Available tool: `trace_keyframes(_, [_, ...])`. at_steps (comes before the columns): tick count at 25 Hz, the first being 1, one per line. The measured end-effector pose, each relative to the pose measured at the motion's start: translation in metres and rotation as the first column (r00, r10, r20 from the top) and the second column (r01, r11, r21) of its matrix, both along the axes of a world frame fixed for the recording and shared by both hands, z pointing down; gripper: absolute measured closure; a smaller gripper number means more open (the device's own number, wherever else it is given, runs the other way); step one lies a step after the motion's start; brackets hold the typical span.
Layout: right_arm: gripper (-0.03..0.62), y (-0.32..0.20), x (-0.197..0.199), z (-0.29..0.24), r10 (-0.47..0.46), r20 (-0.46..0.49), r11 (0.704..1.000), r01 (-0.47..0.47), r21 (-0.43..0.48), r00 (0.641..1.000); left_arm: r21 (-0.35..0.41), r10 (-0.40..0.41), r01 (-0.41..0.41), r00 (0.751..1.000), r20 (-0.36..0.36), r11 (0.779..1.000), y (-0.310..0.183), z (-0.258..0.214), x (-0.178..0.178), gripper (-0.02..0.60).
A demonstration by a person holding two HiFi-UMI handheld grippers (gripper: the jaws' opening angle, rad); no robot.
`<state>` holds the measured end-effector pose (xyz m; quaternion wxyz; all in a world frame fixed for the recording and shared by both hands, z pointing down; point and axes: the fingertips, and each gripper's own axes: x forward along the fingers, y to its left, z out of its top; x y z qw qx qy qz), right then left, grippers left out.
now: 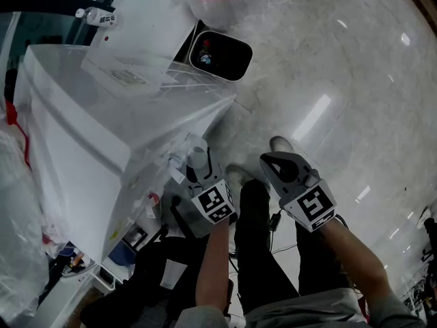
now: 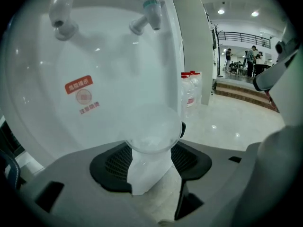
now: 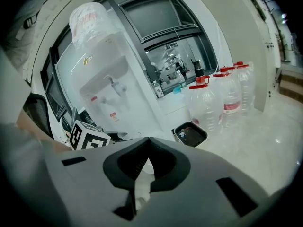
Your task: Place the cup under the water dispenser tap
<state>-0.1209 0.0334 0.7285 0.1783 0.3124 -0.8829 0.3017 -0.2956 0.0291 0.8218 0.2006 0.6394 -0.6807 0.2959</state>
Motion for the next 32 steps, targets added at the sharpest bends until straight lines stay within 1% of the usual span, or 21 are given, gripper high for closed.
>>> trace_keyframes(5, [0.585,0.001,0.005,0.007,0.013,-0.011,1.000,-0.013,-0.015,1.000,-0.017,-0.018,0.018,1.000,-0.003,1.000,-0.007,0.012,-0.004,0.324])
trace_keyframes(9, [0.585,0.002,0.007,0.009,0.003,-0.023,1.000,-0.004,-0.021,1.000,-0.023,-0.026,0.026,1.000,-0.009,0.999,-0.011,0.017,-0.004,0.324])
trace_keyframes(13, [0.585,0.000,0.010,0.011,0.023,-0.022,0.999,-0.024,-0.023,0.999,-0.031,-0.027,0.026,1.000,-0.012,0.999,-0.014,0.022,-0.004,0.324])
trace_keyframes(22, [0.585,0.001,0.010,0.014,0.029,-0.026,0.999,-0.029,-0.025,0.999,-0.002,-0.030,0.030,0.999,-0.028,1.000,-0.028,0.023,0.003,0.322])
trace_keyframes(28, [0.585,0.000,0.011,0.014,0.032,-0.024,0.999,-0.032,-0.024,0.999,0.002,-0.027,0.027,0.999,-0.026,1.000,-0.032,0.023,0.005,0.319])
trace_keyframes(32, [0.585,-0.002,0.012,0.013,0.031,-0.023,0.999,-0.031,-0.024,0.999,-0.001,-0.036,0.036,0.998,-0.052,0.999,-0.032,0.024,0.005,0.316])
